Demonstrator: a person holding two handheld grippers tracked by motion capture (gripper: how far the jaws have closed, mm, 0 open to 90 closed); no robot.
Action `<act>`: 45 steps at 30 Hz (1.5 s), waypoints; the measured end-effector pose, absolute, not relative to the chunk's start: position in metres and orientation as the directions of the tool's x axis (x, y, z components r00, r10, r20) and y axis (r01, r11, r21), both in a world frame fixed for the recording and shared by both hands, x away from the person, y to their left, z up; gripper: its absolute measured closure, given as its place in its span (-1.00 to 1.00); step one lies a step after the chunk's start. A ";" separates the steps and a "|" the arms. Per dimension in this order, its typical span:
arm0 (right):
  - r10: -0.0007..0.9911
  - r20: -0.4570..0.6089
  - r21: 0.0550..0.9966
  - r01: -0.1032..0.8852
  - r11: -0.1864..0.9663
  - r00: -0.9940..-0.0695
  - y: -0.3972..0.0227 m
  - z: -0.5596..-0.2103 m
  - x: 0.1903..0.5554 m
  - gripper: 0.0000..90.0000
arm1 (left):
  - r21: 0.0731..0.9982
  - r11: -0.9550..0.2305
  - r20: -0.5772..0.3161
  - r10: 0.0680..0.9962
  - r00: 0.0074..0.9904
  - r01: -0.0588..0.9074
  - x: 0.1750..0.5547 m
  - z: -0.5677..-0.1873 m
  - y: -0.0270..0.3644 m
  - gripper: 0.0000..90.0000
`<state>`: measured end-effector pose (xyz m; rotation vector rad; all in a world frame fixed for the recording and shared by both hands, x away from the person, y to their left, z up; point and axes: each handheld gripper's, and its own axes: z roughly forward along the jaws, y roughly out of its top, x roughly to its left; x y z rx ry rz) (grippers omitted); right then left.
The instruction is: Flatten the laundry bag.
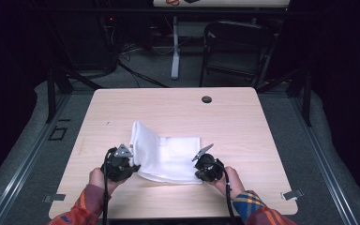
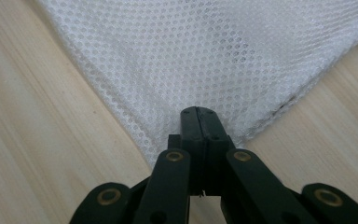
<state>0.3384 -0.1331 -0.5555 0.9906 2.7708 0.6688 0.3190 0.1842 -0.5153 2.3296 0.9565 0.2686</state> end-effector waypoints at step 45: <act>0.633 0.117 0.494 0.598 0.632 -0.766 -0.157 -0.521 0.341 -0.42 | 0.611 -0.469 -0.104 0.751 0.652 0.637 0.320 -0.504 0.213 -0.65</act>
